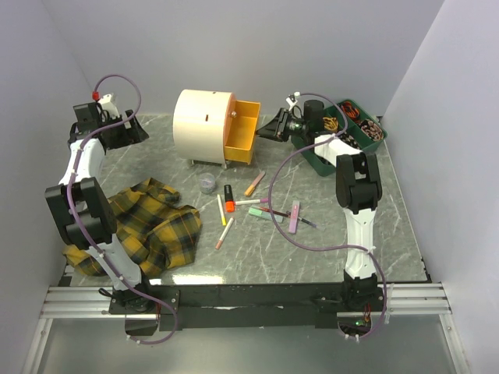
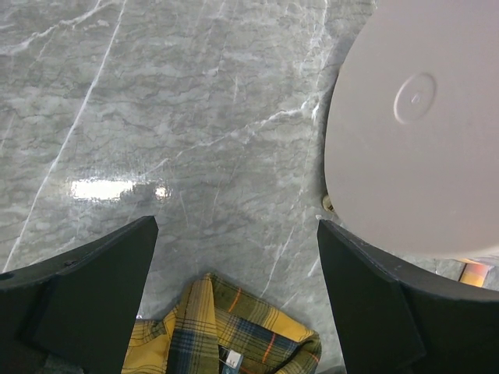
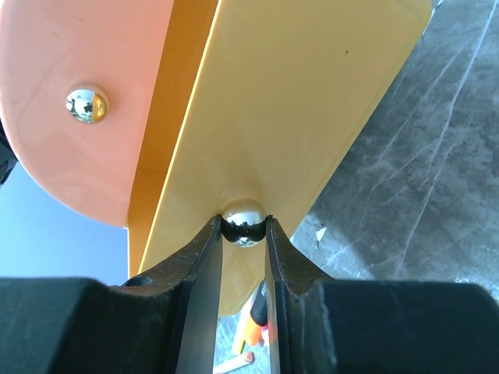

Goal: Sort the stationery into containers
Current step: Open the drawer in the storage box, then pick up the stationery from the center of the board.

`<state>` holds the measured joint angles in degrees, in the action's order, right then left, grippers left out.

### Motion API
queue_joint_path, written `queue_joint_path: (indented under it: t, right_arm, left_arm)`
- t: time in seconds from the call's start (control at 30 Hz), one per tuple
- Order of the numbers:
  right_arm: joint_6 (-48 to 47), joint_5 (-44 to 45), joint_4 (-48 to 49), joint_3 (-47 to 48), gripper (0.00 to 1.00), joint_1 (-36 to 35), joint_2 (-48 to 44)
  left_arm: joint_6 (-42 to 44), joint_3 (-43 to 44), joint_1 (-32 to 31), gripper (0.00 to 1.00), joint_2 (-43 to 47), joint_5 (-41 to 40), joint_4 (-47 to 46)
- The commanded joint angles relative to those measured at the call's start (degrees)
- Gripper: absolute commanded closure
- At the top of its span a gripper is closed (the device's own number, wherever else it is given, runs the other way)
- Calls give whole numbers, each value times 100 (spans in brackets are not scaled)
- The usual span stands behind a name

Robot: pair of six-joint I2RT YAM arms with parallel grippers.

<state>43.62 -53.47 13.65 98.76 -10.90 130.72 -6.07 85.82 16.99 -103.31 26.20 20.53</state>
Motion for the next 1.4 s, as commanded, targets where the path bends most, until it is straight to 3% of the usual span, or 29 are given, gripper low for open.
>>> queue_joint_path:
  t: [0.0,0.43,0.57,0.63,0.73,0.83,0.97,1.0,1.03,1.17,1.37]
  right_arm:
    - [-239,30,-108,-111,96,158,-529]
    - [-441,258,-319,-85,92,193,-556]
    - [-564,207,-363,-129,67,202,-661]
    - [-731,153,-406,-260,60,237,-810]
    - [-925,179,-626,-628,37,298,-1258]
    - [-1319,241,-1047,-910,24,430,-1697]
    - [-1777,442,-1434,-1201,16,658,-2233]
    - [-1891,495,-1444,-1358,4,676,-2330]
    - [-1927,591,-1435,-1446,0,711,-2410]
    - [-2032,785,-1374,-1833,0,729,-2901]
    - [-2358,1540,-848,-2747,0,641,-3649]
  left_arm:
    - [27,66,-29,9,355,79,-216]
    - [26,-30,-38,9,452,140,-252]
    - [97,-65,-73,8,574,140,-129]
    - [228,-83,-82,6,723,158,-15]
    - [448,-240,-108,1,1065,53,178]
    - [475,-600,-117,1,1452,61,258]
    - [413,-1347,-239,0,2024,281,249]
    - [413,-1540,-319,0,2164,246,214]
    - [413,-1916,-433,1,2427,185,188]
    - [545,-2815,-1405,0,3008,-52,-40]
    - [404,-3651,-2436,0,3071,-1783,-1241]
